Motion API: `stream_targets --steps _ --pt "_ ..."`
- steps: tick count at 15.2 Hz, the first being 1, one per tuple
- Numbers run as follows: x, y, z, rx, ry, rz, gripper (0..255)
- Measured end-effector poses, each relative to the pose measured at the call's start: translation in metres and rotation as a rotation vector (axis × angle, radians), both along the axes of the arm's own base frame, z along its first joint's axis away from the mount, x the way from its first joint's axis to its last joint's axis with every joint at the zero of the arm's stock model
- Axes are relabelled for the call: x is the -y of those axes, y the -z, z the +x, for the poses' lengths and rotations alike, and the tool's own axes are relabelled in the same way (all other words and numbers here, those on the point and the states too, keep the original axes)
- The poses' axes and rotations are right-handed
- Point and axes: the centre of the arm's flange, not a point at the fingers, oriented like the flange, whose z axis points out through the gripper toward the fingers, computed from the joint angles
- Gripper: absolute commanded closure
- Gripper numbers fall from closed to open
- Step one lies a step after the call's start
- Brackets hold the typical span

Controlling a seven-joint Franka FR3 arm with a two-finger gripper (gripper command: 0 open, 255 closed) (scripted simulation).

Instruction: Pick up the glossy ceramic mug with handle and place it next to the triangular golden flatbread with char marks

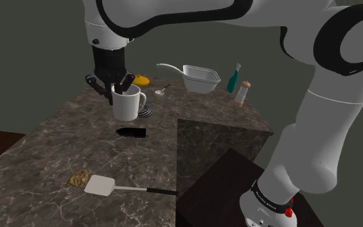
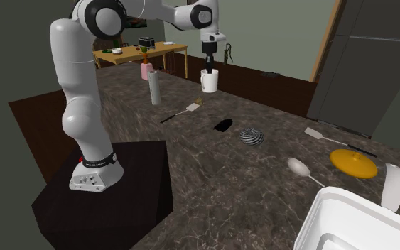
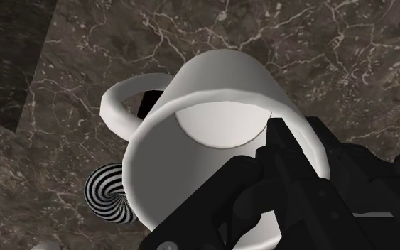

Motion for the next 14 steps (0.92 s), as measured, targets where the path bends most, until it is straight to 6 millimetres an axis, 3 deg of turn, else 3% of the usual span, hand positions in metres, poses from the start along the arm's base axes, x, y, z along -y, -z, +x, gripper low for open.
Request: stream_targets --steps 3,14 --pt "-0.024 0.007 0.001 0.000 0.000 0.000 255" --pt "-0.026 0.065 0.001 0.000 0.002 0.000 255"
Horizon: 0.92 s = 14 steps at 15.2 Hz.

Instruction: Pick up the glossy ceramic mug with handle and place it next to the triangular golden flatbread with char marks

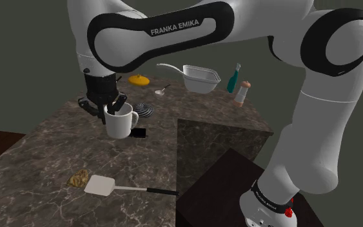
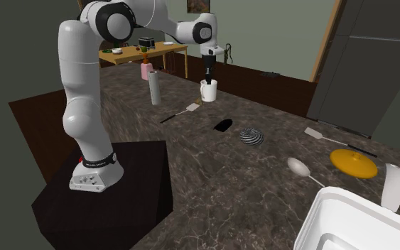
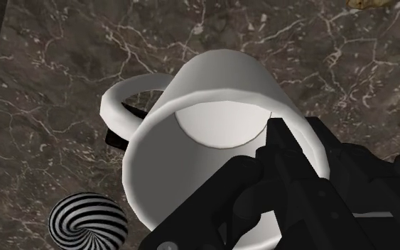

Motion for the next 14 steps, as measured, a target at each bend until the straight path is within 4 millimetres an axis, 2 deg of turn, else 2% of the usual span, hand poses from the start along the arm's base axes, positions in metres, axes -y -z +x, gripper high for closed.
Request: stream_targets --steps 14 --pt "0.000 0.073 0.000 0.000 0.000 0.000 255"
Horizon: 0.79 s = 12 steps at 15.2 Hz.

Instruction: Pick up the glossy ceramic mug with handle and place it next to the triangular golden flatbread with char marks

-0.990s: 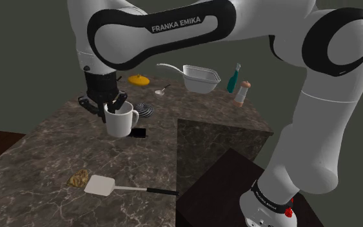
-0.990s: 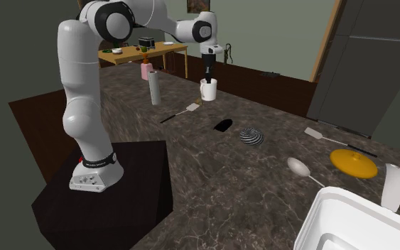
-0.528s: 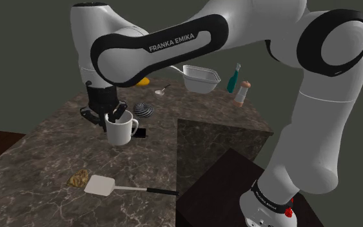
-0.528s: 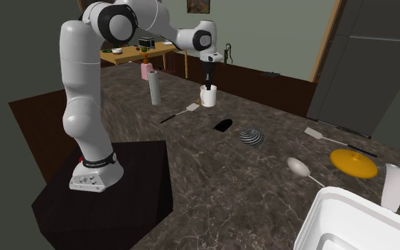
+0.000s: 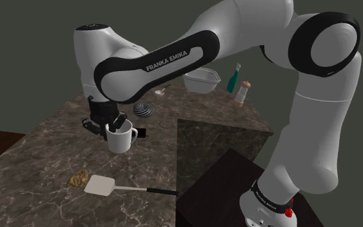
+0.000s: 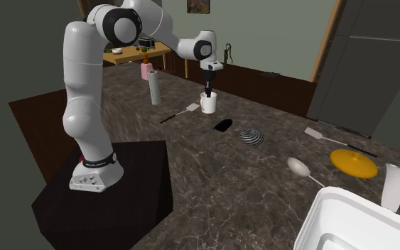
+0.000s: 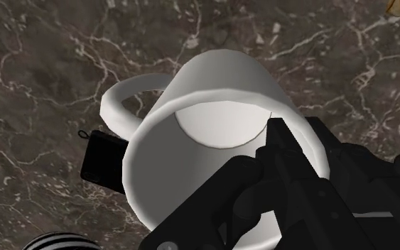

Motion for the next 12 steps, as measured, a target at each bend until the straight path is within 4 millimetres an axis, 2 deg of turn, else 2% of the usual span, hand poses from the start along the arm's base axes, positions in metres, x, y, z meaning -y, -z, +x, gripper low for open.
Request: stream_targets --steps 5,11,12 --pt "0.000 0.024 0.000 0.000 0.000 0.000 255" --pt "0.000 0.026 -0.001 0.000 0.000 0.000 255" --pt "0.000 0.026 -0.001 0.000 0.000 0.000 0"
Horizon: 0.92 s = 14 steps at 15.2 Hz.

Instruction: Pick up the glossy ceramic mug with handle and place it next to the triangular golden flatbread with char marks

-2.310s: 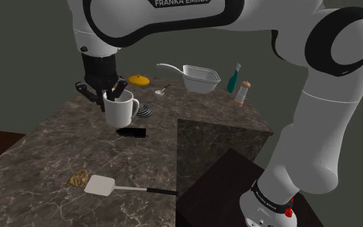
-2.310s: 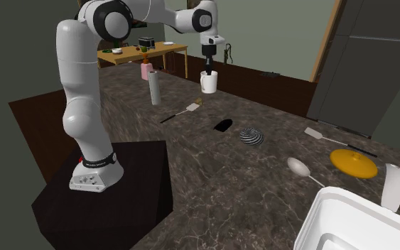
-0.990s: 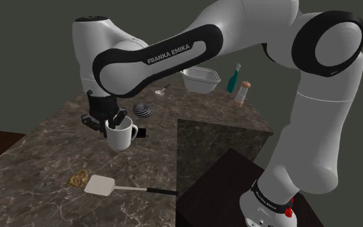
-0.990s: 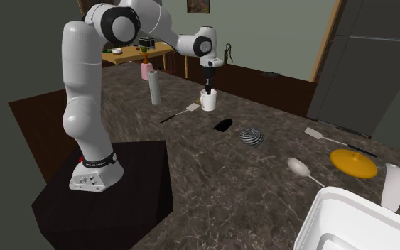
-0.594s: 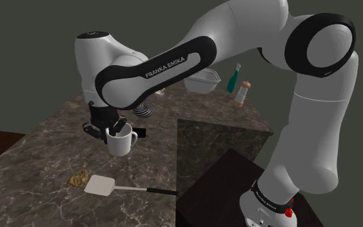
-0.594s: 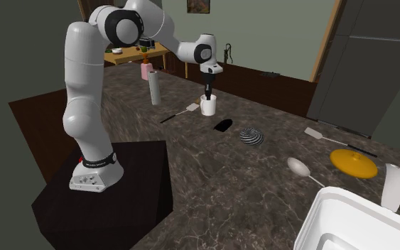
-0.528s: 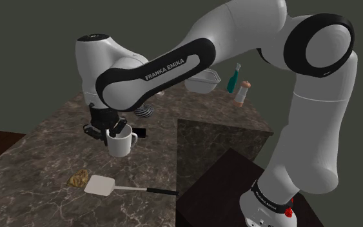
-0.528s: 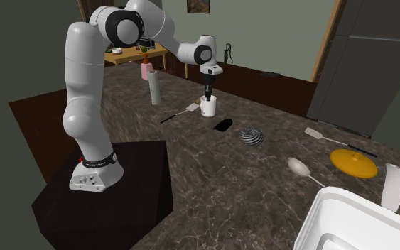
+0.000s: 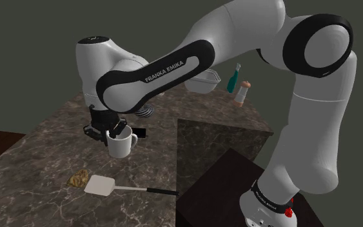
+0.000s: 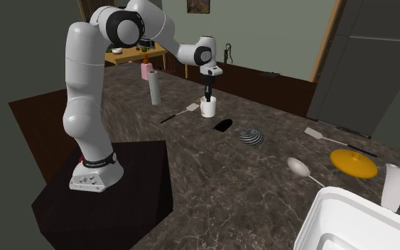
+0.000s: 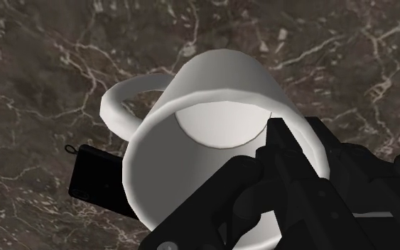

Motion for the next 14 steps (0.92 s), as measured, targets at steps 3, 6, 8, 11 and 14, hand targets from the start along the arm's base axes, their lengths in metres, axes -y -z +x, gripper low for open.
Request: stream_targets --steps 3,6,8,11,14 --pt "0.000 0.000 0.000 0.000 0.000 0.000 0" --pt "0.000 0.000 0.000 0.000 0.000 0.000 0" --pt "-0.001 -0.019 0.000 0.001 0.000 0.001 0" --pt "-0.001 -0.044 -0.001 0.001 0.000 0.001 0" --pt "-0.003 -0.049 -0.002 0.001 0.000 0.000 0"
